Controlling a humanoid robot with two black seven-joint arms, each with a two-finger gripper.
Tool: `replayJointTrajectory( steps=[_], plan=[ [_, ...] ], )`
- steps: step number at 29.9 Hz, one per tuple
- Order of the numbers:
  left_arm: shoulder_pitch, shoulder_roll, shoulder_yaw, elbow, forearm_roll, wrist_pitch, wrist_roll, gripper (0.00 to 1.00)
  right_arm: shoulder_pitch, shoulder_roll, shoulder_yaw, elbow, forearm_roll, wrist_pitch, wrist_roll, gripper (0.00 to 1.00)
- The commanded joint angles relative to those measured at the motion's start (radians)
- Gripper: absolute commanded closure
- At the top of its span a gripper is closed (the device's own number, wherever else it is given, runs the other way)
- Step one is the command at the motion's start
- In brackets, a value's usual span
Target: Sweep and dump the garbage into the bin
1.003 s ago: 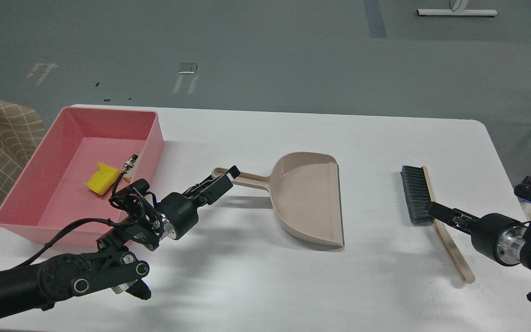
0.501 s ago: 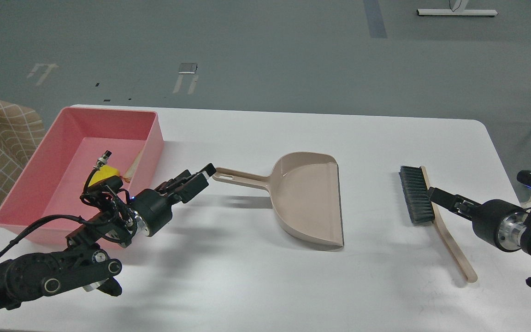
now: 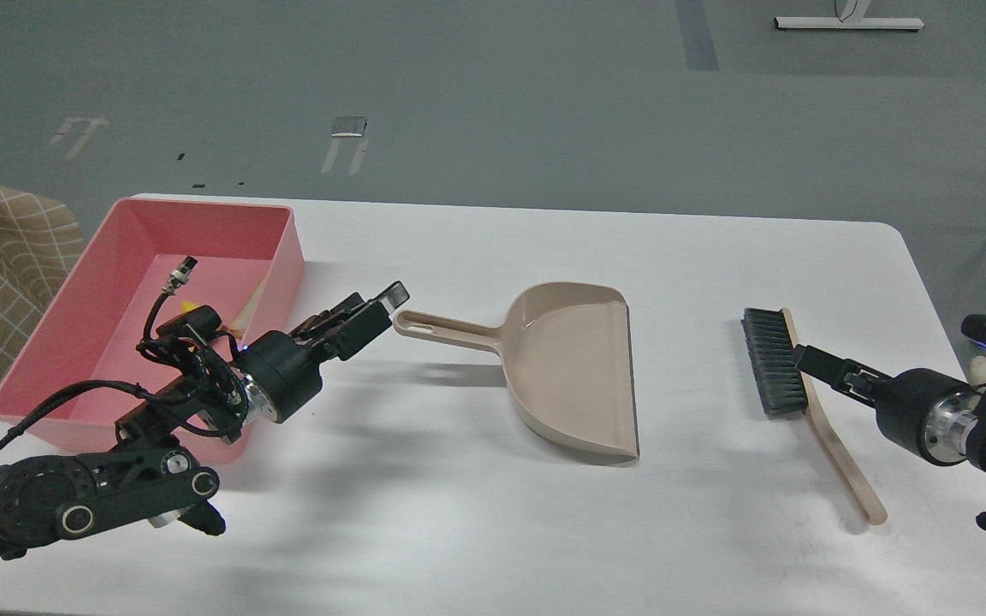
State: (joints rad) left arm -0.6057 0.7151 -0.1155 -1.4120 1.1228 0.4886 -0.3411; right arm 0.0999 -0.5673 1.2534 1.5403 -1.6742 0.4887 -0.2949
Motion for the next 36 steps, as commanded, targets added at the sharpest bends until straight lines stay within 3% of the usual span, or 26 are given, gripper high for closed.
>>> replayJointTrajectory(
  steps=[1,12,15,19,24,29,33,36],
  plan=[
    [-0.04,0.01,-0.004,-0.001,-0.012,0.0,0.005,0.02,0.014,0.001,0.012,0.0,0.031,0.0,0.0,0.04],
    [-0.151,0.017,-0.193,-0.01,-0.172,0.0,-0.002,0.02,0.207,0.056,0.168,-0.061,0.295,0.0,0.0,0.01],
    [-0.154,-0.038,-0.285,-0.007,-0.186,-0.042,-0.009,0.02,0.287,0.148,0.247,-0.072,0.301,0.0,-0.001,0.01],
    [-0.144,-0.117,-0.372,-0.001,-0.189,-0.05,-0.05,0.02,0.322,0.278,0.334,-0.066,0.303,0.0,0.0,0.01],
    [-0.155,-0.201,-0.392,0.014,-0.199,-0.085,-0.064,0.02,0.388,0.415,0.414,-0.069,0.324,0.0,0.0,0.01],
    [-0.155,-0.328,-0.526,0.041,-0.313,-0.209,-0.062,0.02,0.42,0.564,0.486,-0.062,0.402,0.0,0.002,0.01],
    [-0.154,-0.408,-0.621,0.071,-0.403,-0.347,-0.064,0.02,0.438,0.567,0.498,-0.058,0.522,0.0,0.002,0.01],
    [-0.155,-0.492,-0.661,0.099,-0.428,-0.38,-0.065,0.02,0.44,0.567,0.498,-0.052,0.58,0.0,0.002,0.01]
  ],
)
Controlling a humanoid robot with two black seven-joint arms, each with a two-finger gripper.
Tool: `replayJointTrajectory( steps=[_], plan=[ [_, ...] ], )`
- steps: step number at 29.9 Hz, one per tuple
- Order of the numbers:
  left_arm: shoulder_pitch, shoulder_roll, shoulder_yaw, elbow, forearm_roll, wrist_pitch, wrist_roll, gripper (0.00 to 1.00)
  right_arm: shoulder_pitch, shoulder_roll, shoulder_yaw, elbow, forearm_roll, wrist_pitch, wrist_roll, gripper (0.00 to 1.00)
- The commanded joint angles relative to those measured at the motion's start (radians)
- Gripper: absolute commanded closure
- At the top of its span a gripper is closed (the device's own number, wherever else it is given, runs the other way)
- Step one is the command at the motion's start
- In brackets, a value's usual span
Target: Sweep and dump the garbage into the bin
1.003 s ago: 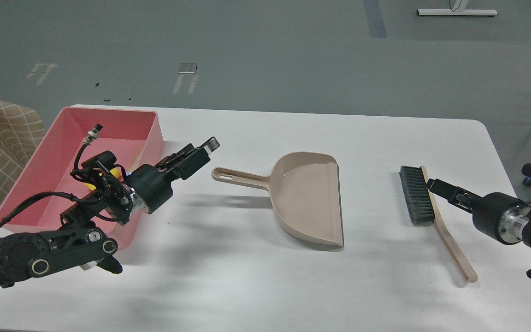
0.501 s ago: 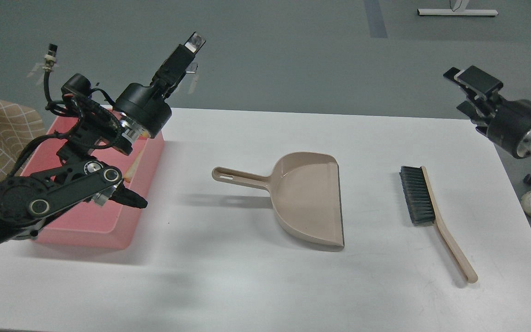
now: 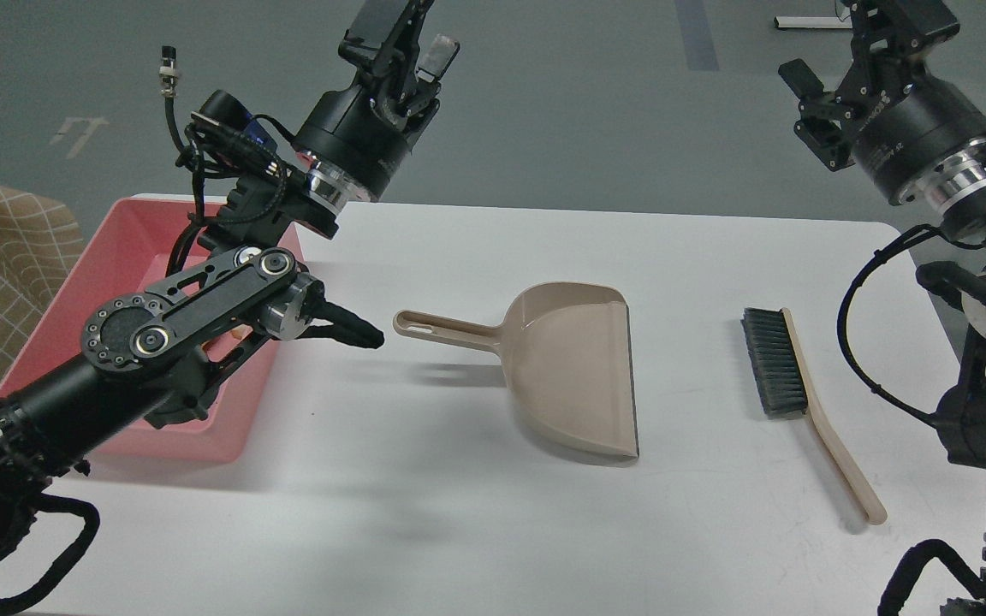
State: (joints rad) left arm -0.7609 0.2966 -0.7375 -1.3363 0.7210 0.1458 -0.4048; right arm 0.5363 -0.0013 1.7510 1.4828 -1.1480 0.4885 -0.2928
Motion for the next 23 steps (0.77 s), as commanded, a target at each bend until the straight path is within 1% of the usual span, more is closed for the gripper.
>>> replayJointTrajectory(
  steps=[1,3,4,6,8,10,12,15,19,22,23],
  plan=[
    [0.0,-0.088,-0.04,0.026,-0.026,-0.037,-0.003,0.02,0.005,0.001,0.001,0.005,0.056,0.0,0.001,0.01],
    [-0.004,-0.115,-0.04,0.046,-0.025,-0.037,-0.015,0.02,0.017,0.001,0.002,0.004,0.056,0.0,0.004,0.01],
    [-0.018,-0.126,-0.04,0.075,-0.015,-0.04,-0.02,0.02,0.027,0.001,0.002,0.002,0.056,0.0,0.007,0.01],
    [-0.043,-0.151,-0.046,0.12,-0.028,-0.046,-0.02,0.02,0.03,0.001,-0.005,0.002,0.065,0.0,0.017,0.01],
    [-0.054,-0.18,-0.068,0.138,-0.032,-0.051,-0.017,0.02,0.033,0.001,-0.01,-0.004,0.077,0.0,0.024,0.01],
    [-0.057,-0.205,-0.124,0.144,-0.075,-0.077,-0.013,0.02,0.037,0.001,-0.011,-0.007,0.097,0.0,0.032,0.01],
    [-0.055,-0.208,-0.19,0.147,-0.19,-0.173,0.0,0.02,0.048,0.001,-0.018,-0.012,0.131,0.0,0.032,0.01],
    [-0.057,-0.203,-0.217,0.158,-0.247,-0.215,0.007,0.02,0.053,0.001,-0.04,-0.012,0.146,0.0,0.032,0.01],
    [-0.054,-0.192,-0.226,0.17,-0.256,-0.238,0.004,0.02,0.056,0.001,-0.105,-0.012,0.192,-0.063,0.034,0.01],
    [-0.043,-0.185,-0.27,0.167,-0.261,-0.302,0.004,0.02,0.062,0.001,-0.142,-0.007,0.22,-0.1,0.034,0.01],
    [-0.035,-0.182,-0.29,0.163,-0.261,-0.349,0.004,0.02,0.064,0.001,-0.159,-0.006,0.225,-0.114,0.034,0.01]
  ],
)
